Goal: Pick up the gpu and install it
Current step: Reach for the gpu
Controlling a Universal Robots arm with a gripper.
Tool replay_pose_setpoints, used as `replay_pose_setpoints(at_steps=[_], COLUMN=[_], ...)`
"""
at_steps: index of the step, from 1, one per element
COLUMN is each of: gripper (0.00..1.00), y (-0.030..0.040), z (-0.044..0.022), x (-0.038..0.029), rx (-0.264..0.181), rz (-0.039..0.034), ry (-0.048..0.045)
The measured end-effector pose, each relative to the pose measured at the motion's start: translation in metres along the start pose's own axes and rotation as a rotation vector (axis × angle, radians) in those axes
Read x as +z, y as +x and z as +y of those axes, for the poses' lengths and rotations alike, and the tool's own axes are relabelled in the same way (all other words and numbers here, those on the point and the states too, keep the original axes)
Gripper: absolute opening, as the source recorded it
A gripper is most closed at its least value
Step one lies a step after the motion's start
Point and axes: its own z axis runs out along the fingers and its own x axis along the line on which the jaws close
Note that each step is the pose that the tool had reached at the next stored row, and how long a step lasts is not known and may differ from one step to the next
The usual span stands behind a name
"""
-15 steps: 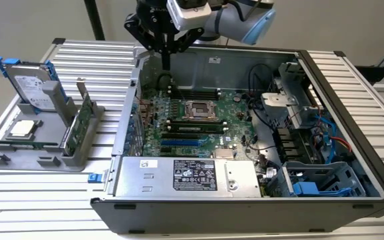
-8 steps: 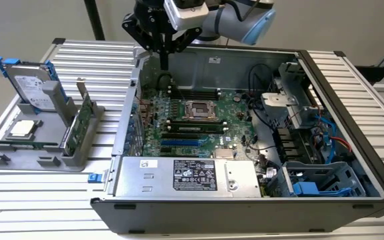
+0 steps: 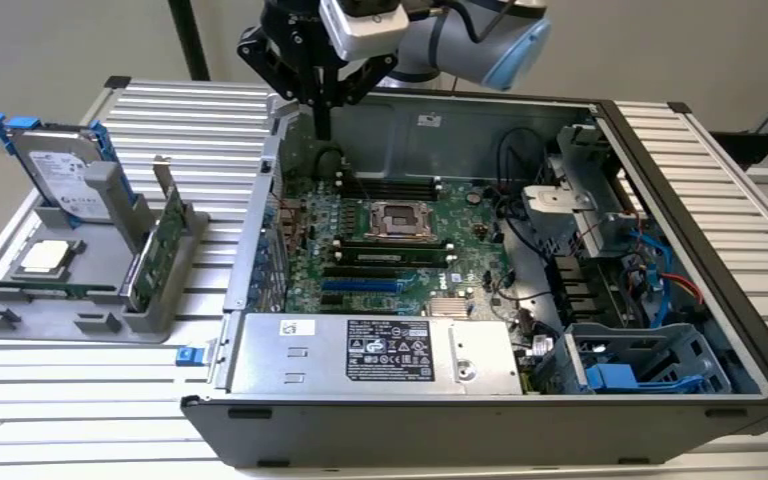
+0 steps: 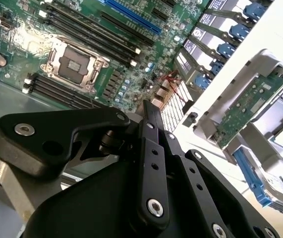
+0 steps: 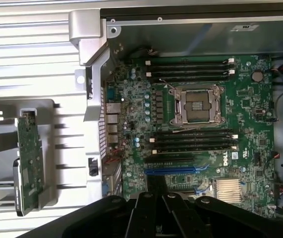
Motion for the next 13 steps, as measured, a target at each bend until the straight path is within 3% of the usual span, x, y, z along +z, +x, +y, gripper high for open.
replay_pose_setpoints(at_steps=[13], gripper=[0.00], y=[0.0091], z=[-0.0006], x=[-0.0002], rx=[0.000], rz=[0.0000], ry=[0.0001])
